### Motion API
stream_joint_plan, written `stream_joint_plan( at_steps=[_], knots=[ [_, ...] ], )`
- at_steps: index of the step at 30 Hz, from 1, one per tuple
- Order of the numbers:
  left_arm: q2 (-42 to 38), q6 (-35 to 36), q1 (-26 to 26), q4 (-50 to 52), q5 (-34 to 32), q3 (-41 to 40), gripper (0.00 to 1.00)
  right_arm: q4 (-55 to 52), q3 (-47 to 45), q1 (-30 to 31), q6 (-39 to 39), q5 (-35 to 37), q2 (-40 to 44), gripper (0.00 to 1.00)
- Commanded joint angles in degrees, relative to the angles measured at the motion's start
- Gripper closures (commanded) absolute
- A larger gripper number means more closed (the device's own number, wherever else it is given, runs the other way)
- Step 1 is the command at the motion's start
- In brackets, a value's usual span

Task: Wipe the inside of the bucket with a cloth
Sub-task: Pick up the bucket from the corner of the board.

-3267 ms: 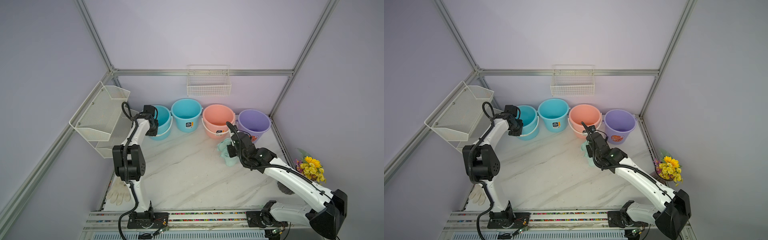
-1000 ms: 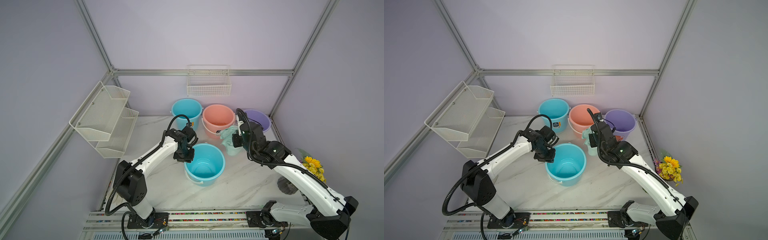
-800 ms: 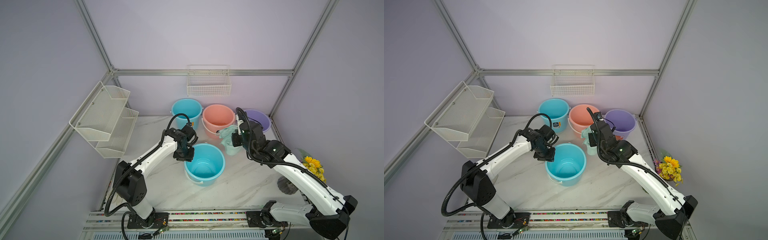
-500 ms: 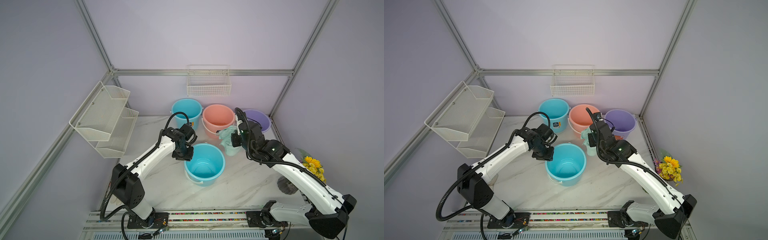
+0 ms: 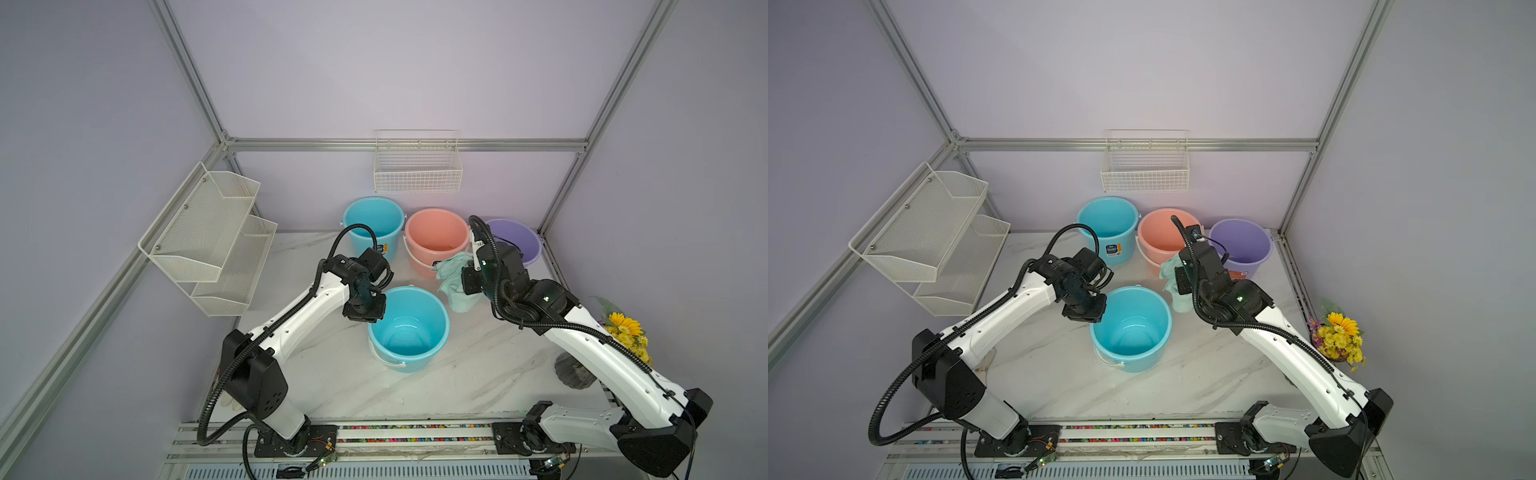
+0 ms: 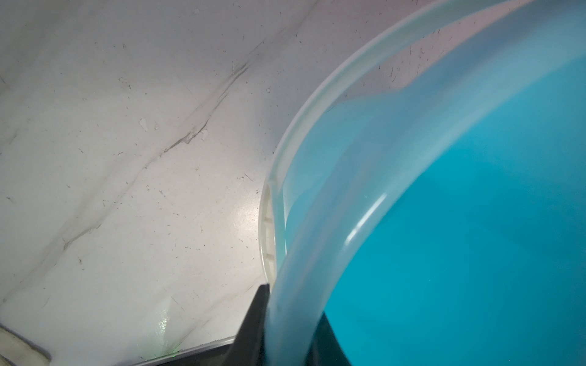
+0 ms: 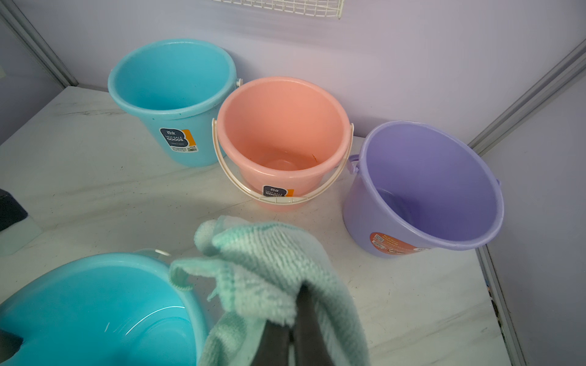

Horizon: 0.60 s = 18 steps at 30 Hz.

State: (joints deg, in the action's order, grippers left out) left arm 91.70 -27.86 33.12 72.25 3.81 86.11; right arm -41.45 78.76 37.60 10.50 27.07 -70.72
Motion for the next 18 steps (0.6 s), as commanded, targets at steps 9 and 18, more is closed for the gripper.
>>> stream_joint_plan(
  at_steps=[9, 18],
  knots=[
    [-1.0, 0.3, 0.1, -0.4, -1.0, -0.1, 0.97, -1.1, 5.6, -0.2, 1.6, -7.6, 0.2, 1.0],
    [-4.3, -0.2, 0.4, -5.8, -1.2, -1.4, 1.0, 1.1, 8.8, 1.4, 0.9, -26.9, -1.2, 1.0]
  ],
)
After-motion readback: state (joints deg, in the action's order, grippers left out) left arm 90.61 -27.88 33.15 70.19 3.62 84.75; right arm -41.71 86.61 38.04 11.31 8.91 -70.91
